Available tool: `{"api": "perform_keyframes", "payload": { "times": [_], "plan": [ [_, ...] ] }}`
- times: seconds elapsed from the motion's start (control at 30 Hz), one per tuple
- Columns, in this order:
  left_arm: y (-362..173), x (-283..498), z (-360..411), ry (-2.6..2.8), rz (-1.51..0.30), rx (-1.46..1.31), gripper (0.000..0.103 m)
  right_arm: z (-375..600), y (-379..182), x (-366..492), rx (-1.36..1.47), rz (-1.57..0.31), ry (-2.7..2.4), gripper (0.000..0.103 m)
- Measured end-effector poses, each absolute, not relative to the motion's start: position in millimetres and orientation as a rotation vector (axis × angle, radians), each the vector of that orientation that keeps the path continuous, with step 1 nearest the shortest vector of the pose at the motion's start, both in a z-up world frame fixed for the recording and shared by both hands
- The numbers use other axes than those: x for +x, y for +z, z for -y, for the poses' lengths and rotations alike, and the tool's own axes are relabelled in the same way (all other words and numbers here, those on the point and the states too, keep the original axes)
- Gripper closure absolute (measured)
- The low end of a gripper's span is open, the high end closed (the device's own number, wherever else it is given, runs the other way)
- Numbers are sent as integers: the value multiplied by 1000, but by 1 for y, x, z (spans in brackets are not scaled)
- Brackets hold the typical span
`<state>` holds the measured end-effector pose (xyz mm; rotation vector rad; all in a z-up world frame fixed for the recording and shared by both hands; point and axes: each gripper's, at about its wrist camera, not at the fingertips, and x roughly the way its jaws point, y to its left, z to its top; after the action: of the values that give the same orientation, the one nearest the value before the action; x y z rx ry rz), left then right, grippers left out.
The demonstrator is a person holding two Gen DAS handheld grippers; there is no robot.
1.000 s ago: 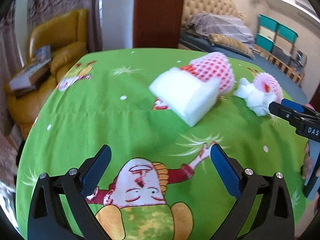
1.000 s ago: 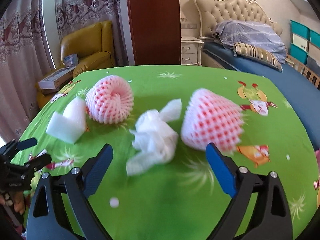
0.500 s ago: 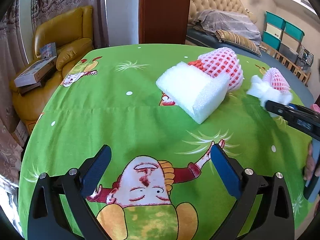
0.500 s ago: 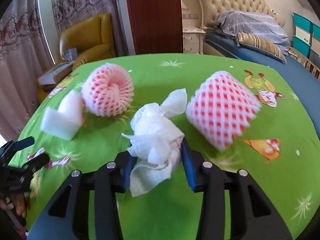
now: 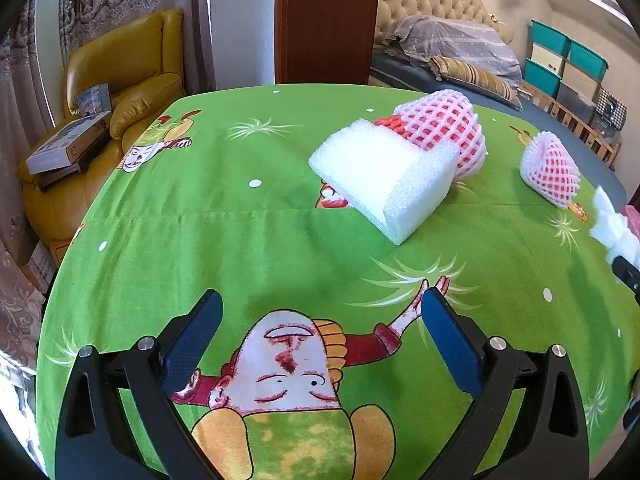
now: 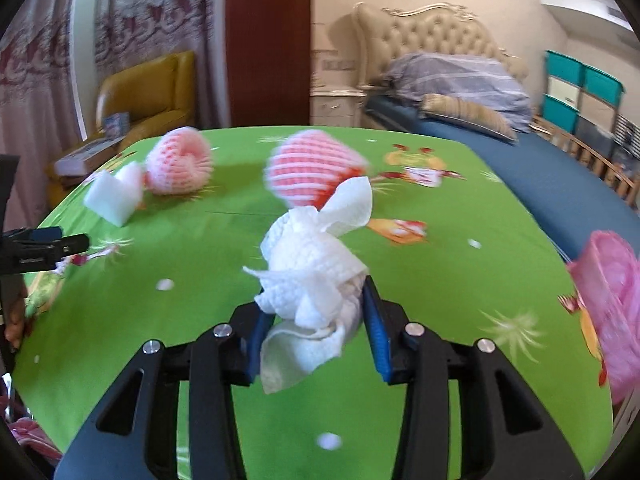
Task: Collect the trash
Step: 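Grasp the white foam block with the left tool while the right tool holds the tissue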
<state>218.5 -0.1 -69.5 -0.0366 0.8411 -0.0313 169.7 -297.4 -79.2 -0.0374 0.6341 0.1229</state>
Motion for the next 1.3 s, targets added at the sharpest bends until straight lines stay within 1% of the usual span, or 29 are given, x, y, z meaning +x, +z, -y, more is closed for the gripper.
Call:
{"api": "perform_keyframes", "payload": {
  "times": [0.17,0.37,0.5,0.67,0.97,1.0,1.07,1.1,1.13,1.3],
  "plan": [
    [-71,220,2,-31,-846,-28,9,323,-82,167,59,-595,85,62],
    [-70,220,7,-43,-854,-25,9,322,-84,163,79,-574,96,62],
    [-67,220,12,-43,-858,-14,9,310,-86,159,40,-567,96,62],
    [-62,233,21,-115,-916,-182,9,295,-88,154,-25,-563,103,62],
    [-61,282,35,29,-920,-309,9,303,-87,151,5,-561,122,62],
    [-62,286,34,53,-915,-309,11,304,-87,151,7,-561,124,62],
    [-65,288,30,76,-901,-308,26,305,-86,151,12,-558,126,61],
    [-65,288,30,76,-897,-302,44,305,-86,151,13,-558,128,61],
    [-65,287,30,77,-896,-287,50,305,-86,151,14,-558,131,61],
    [-58,256,35,-11,-855,-241,51,306,-86,150,20,-555,133,61]
  ]
}}
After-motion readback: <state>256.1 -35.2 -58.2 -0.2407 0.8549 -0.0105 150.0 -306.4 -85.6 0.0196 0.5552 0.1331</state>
